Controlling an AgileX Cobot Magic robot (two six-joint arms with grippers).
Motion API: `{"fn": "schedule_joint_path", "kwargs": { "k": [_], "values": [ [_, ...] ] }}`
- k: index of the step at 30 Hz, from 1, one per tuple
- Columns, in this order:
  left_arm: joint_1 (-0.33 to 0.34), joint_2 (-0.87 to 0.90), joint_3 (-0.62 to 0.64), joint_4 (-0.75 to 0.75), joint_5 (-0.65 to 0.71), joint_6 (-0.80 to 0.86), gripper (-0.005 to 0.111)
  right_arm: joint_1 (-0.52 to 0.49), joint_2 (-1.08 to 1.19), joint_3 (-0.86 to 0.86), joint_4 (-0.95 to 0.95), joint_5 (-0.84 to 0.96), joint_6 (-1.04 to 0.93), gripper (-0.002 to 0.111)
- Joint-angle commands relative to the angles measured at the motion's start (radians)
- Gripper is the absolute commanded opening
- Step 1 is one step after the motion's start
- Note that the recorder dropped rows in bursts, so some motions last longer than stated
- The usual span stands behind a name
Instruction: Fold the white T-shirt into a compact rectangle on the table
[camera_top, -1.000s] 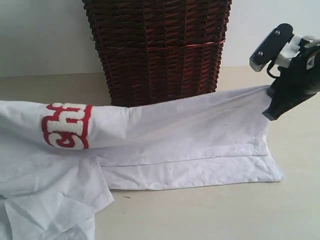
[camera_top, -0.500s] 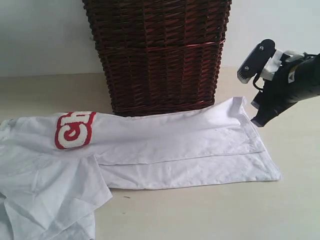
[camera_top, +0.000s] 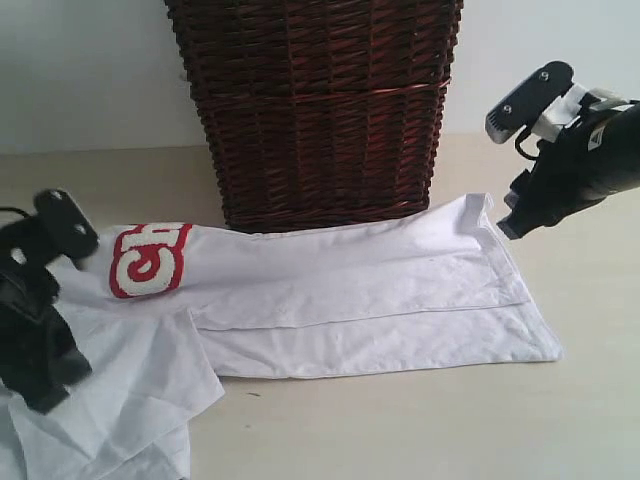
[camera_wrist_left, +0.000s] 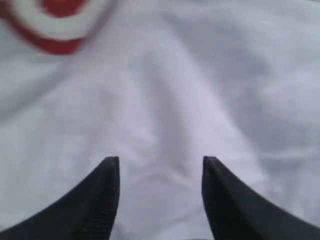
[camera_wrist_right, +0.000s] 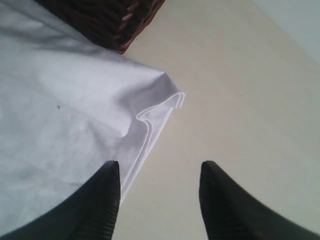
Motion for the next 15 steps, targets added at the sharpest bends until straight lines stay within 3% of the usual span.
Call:
{"fn": "schedule_joint_path", "kwargs": {
  "k": [1,4,6,11,15],
  "values": [
    [-0.168,-0.006,0.004,-0.156,0.199,0.042,0.063,-0.002,-0.031,0.0,0.09,-0.007,0.002,0.049],
    [-0.248,0.009,0.014,-0.165,0.188,0.042,0.064,-0.002,-0.033,0.0,0.1,-0.007,0.002,0.049],
    [-0.278,0.029,0.037,-0.168,0.107,0.042,0.063,-0.002,-0.033,0.0,0.105,-0.003,0.002,0.049],
    [-0.292,0.1,0.088,-0.123,-0.092,0.04,0.063,-0.002,-0.033,0.0,0.105,-0.001,0.002,0.049],
    [-0.292,0.139,0.09,-0.069,-0.175,0.016,0.063,-0.002,-0.033,0.0,0.105,-0.005,0.002,0.049]
  ]
}}
